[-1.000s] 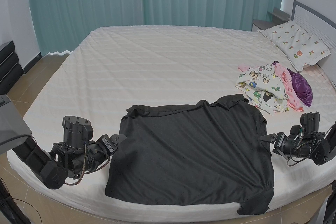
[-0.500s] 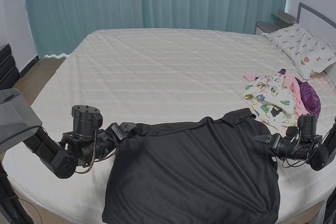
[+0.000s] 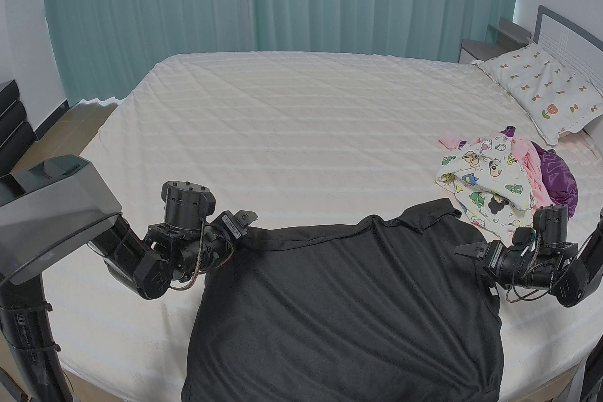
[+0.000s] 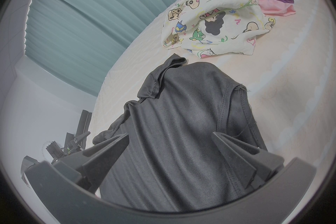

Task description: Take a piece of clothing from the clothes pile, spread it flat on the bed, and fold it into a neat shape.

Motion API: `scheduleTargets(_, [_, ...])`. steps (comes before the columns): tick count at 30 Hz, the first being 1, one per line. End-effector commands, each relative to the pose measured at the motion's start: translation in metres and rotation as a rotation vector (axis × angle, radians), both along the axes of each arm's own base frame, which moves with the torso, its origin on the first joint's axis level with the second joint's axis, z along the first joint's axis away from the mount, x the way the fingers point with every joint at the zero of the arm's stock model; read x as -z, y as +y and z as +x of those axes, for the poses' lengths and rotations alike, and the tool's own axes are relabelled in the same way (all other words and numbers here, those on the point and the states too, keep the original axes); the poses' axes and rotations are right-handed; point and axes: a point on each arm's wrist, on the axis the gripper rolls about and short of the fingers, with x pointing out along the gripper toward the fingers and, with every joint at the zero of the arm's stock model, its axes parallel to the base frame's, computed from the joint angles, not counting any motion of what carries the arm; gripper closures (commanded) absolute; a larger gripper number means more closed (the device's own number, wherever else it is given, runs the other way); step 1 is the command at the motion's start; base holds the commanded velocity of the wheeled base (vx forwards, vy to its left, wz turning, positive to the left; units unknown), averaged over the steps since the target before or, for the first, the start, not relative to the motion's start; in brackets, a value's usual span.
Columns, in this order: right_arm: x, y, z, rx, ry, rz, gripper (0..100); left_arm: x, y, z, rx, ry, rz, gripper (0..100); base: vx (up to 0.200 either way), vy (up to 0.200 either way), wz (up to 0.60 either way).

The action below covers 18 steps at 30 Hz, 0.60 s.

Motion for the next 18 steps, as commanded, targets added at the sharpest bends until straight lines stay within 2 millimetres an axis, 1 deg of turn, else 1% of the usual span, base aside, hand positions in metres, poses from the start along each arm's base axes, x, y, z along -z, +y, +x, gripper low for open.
scheduleTargets(1, [0.001, 0.000, 0.000, -0.001, 0.002, 0.000, 0, 0.010, -0.001, 0.006, 0.003, 0.010, 0.026, 100, 0.000, 0.000, 0.00])
scheduleTargets(2, [0.001, 0.000, 0.000, -0.001, 0.002, 0.000, 0, 0.010, -0.001, 0.006, 0.005, 0.009, 0.028, 100, 0.000, 0.000, 0.00])
scheduleTargets(3, [0.001, 0.000, 0.000, -0.001, 0.002, 0.000, 0, 0.013, -0.002, 0.010, 0.016, 0.002, 0.052, 100, 0.000, 0.000, 0.00])
scheduleTargets(5, [0.001, 0.000, 0.000, -0.002, 0.001, -0.001, 0, 0.013, -0.003, 0.015, 0.015, -0.007, 0.052, 100, 0.000, 0.000, 0.00])
scheduleTargets(8, [0.001, 0.000, 0.000, -0.002, 0.001, -0.001, 0, 0.011, 0.002, 0.035, -0.023, -0.037, 0.052, 100, 0.000, 0.000, 0.00])
scheduleTargets(10, [0.000, 0.000, 0.001, -0.002, 0.000, -0.001, 0, 0.007, 0.006, 0.047, -0.048, -0.051, 0.059, 100, 0.000, 0.000, 0.00])
scheduleTargets(14, [0.001, 0.000, 0.000, -0.002, 0.003, -0.001, 0, -0.008, 0.024, 0.083, -0.145, -0.108, 0.063, 100, 0.000, 0.000, 0.00])
scheduleTargets(15, [0.001, 0.000, 0.000, -0.002, 0.003, -0.001, 0, -0.014, 0.033, 0.094, -0.186, -0.128, 0.065, 100, 0.000, 0.000, 0.00])
scheduleTargets(18, [0.001, 0.000, 0.001, -0.002, 0.000, -0.001, 0, -0.017, 0.050, 0.109, -0.241, -0.114, 0.083, 100, 0.000, 0.000, 0.00])
